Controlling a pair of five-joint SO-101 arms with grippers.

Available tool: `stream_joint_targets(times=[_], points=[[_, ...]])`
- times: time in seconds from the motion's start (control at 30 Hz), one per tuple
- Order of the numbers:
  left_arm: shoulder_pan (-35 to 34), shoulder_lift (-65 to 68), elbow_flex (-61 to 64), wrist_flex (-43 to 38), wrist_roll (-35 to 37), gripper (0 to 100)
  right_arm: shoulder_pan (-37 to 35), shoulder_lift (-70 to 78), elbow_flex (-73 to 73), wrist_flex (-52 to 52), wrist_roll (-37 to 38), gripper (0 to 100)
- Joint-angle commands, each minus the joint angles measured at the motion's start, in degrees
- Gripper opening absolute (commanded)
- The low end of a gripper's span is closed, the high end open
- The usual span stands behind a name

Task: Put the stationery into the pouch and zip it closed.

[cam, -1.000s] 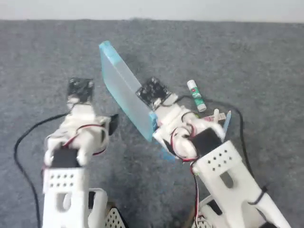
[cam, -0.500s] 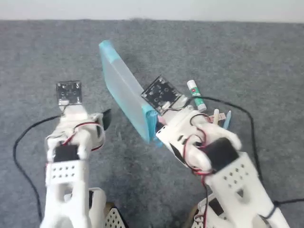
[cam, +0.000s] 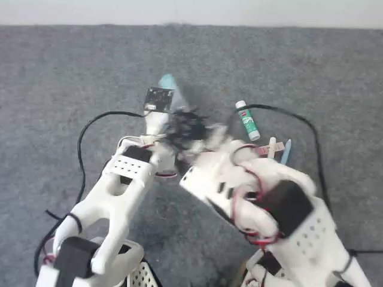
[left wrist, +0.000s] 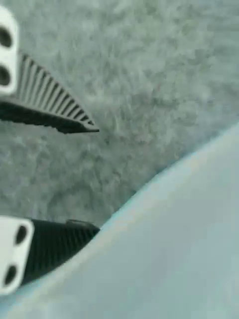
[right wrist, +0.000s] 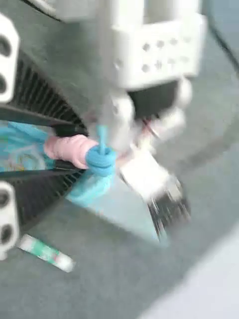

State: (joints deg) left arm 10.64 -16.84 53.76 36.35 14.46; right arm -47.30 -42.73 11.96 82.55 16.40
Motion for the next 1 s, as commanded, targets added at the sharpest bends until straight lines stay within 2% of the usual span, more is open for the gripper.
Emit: stream_joint_targets(times=[0.0,0.17,0.3,0.43,0.53,0.63,0.8,0.97], points=[[-1.7,-4.1,-2.6,-2.2,1.9,27,-0.8,0.7,4.5,-0.3,2.5,0.6],[-13.6,-16.4,0.1,4.7,0.8,27,-0.7,-1.9,22.7,-10.2,2.7,0.6],[-25.1,-28.1,0.2,13.9,-8.7,27,2.1,-3.2,34.0,-18.5,2.5,0.6],[-32.9,-38.2,0.2,20.3,-17.9,27,4.0,-0.9,36.9,-22.0,2.6,0.6],[-35.9,-43.5,2.2,24.2,-26.1,27,3.9,3.4,36.8,-24.1,2.6,0.6],[-38.3,-46.8,7.8,24.5,-31.0,27,4.0,8.5,36.4,-26.9,2.7,0.6],[-41.7,-50.4,16.2,20.0,-33.9,27,3.6,14.4,31.8,-25.3,2.7,0.6],[-42.2,-51.6,18.0,20.1,-38.1,27,3.6,13.8,31.6,-24.0,2.3,0.6]])
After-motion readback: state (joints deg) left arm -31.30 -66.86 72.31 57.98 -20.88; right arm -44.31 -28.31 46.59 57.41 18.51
